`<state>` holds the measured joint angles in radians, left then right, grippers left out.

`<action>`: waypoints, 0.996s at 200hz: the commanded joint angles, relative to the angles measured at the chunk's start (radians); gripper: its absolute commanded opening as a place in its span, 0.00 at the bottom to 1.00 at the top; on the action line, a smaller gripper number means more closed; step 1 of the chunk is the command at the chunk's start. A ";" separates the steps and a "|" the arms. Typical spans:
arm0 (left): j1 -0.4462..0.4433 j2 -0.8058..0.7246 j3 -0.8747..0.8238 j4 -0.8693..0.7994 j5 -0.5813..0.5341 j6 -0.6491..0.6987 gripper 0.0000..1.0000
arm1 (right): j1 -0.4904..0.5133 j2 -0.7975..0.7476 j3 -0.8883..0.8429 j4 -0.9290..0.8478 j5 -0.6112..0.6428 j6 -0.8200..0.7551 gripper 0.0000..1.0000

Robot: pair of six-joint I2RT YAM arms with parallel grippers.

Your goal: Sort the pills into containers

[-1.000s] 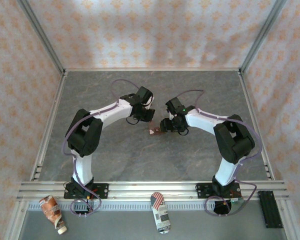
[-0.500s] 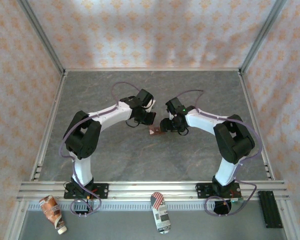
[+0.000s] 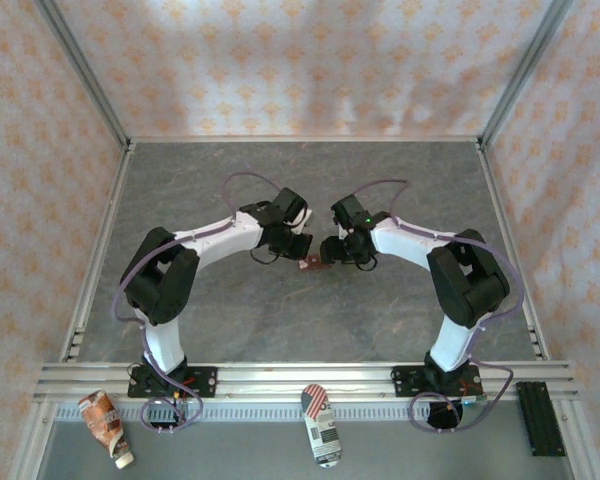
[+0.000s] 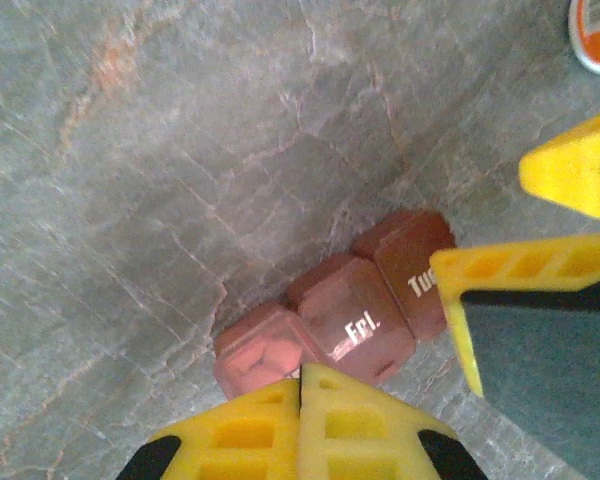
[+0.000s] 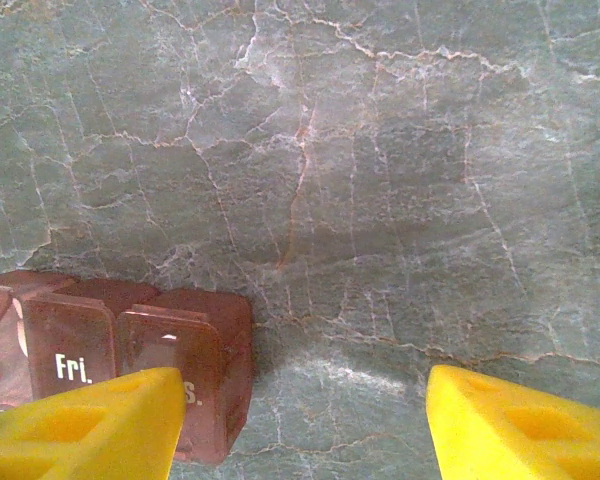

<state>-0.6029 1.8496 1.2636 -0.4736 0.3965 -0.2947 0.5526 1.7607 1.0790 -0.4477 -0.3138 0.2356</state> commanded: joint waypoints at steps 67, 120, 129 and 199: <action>-0.034 -0.035 -0.057 0.044 0.006 -0.033 0.00 | -0.008 0.036 -0.017 -0.009 0.048 0.014 0.65; -0.038 -0.021 -0.059 0.031 -0.036 -0.020 0.00 | -0.008 0.038 -0.017 -0.008 0.050 0.015 0.65; -0.037 -0.018 -0.060 0.032 -0.039 -0.018 0.00 | -0.008 0.039 -0.017 -0.008 0.050 0.015 0.65; -0.044 0.026 -0.069 0.044 -0.067 -0.015 0.00 | -0.008 0.038 -0.019 -0.006 0.050 0.016 0.65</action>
<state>-0.6353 1.8519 1.2083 -0.4355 0.3767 -0.3164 0.5526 1.7630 1.0790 -0.4450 -0.3145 0.2359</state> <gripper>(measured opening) 0.046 0.648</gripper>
